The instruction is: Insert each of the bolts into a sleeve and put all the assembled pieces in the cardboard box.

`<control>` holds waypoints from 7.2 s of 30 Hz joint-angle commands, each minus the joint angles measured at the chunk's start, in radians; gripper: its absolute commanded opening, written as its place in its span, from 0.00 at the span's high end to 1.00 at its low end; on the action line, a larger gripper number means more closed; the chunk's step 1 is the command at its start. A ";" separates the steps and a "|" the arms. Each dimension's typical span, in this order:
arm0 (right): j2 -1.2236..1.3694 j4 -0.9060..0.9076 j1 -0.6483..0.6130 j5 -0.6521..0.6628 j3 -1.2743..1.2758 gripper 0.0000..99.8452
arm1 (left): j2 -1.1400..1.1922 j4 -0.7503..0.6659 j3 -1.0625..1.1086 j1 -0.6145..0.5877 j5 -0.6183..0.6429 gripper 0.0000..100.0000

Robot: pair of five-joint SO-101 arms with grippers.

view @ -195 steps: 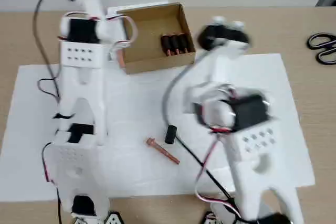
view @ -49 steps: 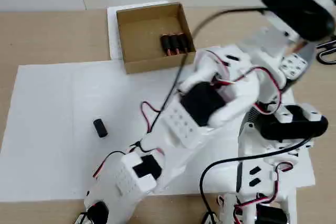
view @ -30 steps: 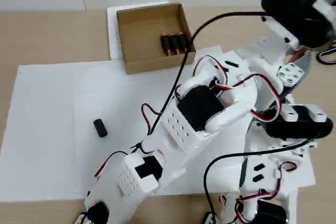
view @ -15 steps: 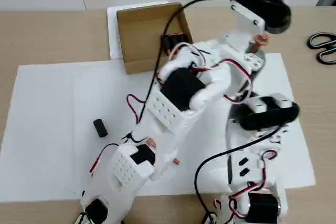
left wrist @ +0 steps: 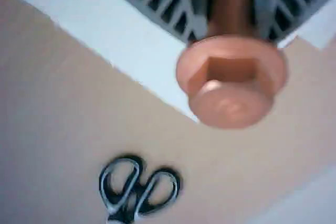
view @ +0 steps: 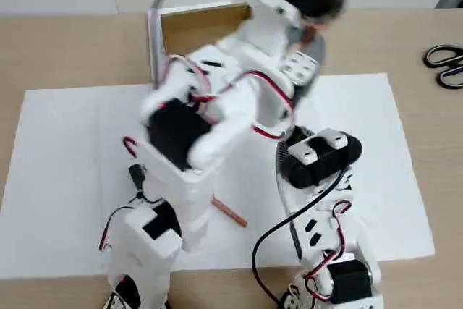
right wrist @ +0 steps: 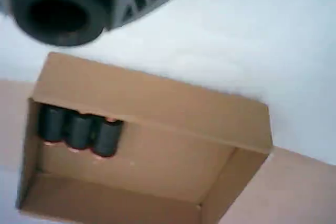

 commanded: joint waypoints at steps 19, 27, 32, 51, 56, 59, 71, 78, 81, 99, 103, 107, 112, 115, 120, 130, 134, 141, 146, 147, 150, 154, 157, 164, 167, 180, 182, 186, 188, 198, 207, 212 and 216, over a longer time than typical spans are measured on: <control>-0.002 -0.059 -0.199 0.011 0.006 1.00 | -1.376 -0.626 1.787 -0.012 0.112 1.00; -0.010 -0.053 -0.248 -0.049 -0.097 1.00 | -1.568 -0.856 2.111 -0.087 0.150 1.00; -0.010 -0.007 -0.331 -0.103 -0.120 1.00 | -1.502 -0.864 2.111 -0.091 0.153 1.00; -0.010 -0.077 -0.371 -0.061 -0.086 1.00 | -1.482 -0.893 2.163 -0.086 0.183 1.00; -0.010 -0.130 -0.372 -0.061 -0.052 1.00 | -1.482 -0.891 2.166 -0.083 0.206 1.00; -0.010 -0.185 -0.372 -0.060 -0.026 1.00 | -1.481 -0.890 2.172 -0.060 0.213 1.00; -0.010 -0.196 -0.367 -0.034 -0.021 1.00 | -1.482 -0.891 2.201 -0.081 0.206 1.00; -0.012 -0.090 -0.372 -0.025 -0.068 1.00 | -1.482 -0.898 2.206 -0.091 0.206 1.00; -0.012 -0.071 -0.371 -0.025 -0.077 1.00 | -1.481 -0.919 2.244 -0.084 0.206 1.00; -0.012 -0.183 -0.335 -0.020 -0.094 1.00 | -1.482 -0.954 2.336 -0.032 0.210 1.00; -0.012 -0.243 -0.282 -0.063 -0.107 1.00 | -1.487 -0.957 2.328 -0.032 0.210 1.00; -0.010 -0.237 -0.259 -0.097 -0.103 1.00 | -1.554 -0.961 2.336 -0.034 0.210 1.00; -0.008 -0.236 -0.259 -0.098 -0.103 1.00 | -1.611 -0.964 2.351 -0.034 0.219 1.00; -0.005 -0.232 -0.259 -0.097 -0.103 1.00 | -1.613 -0.996 2.388 -0.035 0.313 0.99; -0.004 -0.232 -0.259 -0.084 -0.103 1.00 | -1.614 -0.999 2.407 -0.031 0.348 0.92; -0.002 -0.237 -0.259 -0.060 -0.101 1.00 | -1.691 -1.140 2.497 -0.020 0.345 0.85; -0.001 -0.240 -0.254 -0.060 -0.100 1.00 | -1.821 -1.274 2.522 -0.074 0.351 0.85; 0.101 -0.398 -0.199 -0.043 -0.118 1.00 | -1.880 -1.303 2.565 -0.482 0.592 0.87; 0.550 -0.506 -0.140 -0.038 -0.377 1.00 | -1.737 -1.272 2.792 -0.508 0.634 1.00; 0.667 -0.499 -0.133 -0.054 -0.468 1.00 | -1.714 -1.286 2.832 -0.506 0.632 1.00; 1.015 -0.495 -0.114 -0.091 -0.783 1.00 | -1.685 -1.379 2.965 -0.500 0.628 0.99; 1.472 -0.404 -0.119 -0.097 -1.243 1.00 | -1.686 -1.494 3.163 -0.499 0.628 0.99; 1.790 -0.280 -0.120 -0.114 -1.596 1.00 | -1.686 -1.507 3.260 -0.489 0.628 0.99; 2.399 -0.008 -0.128 -0.112 -2.318 1.00 | -1.718 -1.530 3.280 -0.376 0.628 0.99; 2.609 0.067 -0.150 -0.100 -2.553 1.00 | -1.760 -1.527 3.287 -0.368 0.628 0.99; 3.014 0.104 -0.177 -0.051 -2.883 1.00 | -1.795 -1.501 3.289 -0.367 0.629 0.99; 3.037 0.096 -0.170 -0.075 -2.883 1.00 | -1.795 -1.501 3.289 -0.367 0.631 0.99; 3.074 0.096 -0.150 -0.089 -2.883 1.00 | -1.795 -1.501 3.289 -0.367 0.631 0.99; 3.089 0.096 -0.142 -0.089 -2.889 1.00 | -1.795 -1.501 3.289 -0.367 0.631 0.99; 3.131 0.104 -0.139 -0.083 -2.883 0.96 | -1.795 -1.501 3.289 -0.367 0.631 0.99; 3.137 0.228 -0.130 -0.089 -2.943 0.75 | -1.797 -1.501 3.289 -0.367 0.631 0.99; 3.126 0.383 -0.128 -0.089 -3.092 0.75 | -1.797 -1.502 3.289 -0.370 0.631 0.99; 2.971 0.613 -0.128 -0.089 -3.092 0.75 | -1.797 -1.502 3.287 -0.374 0.631 0.99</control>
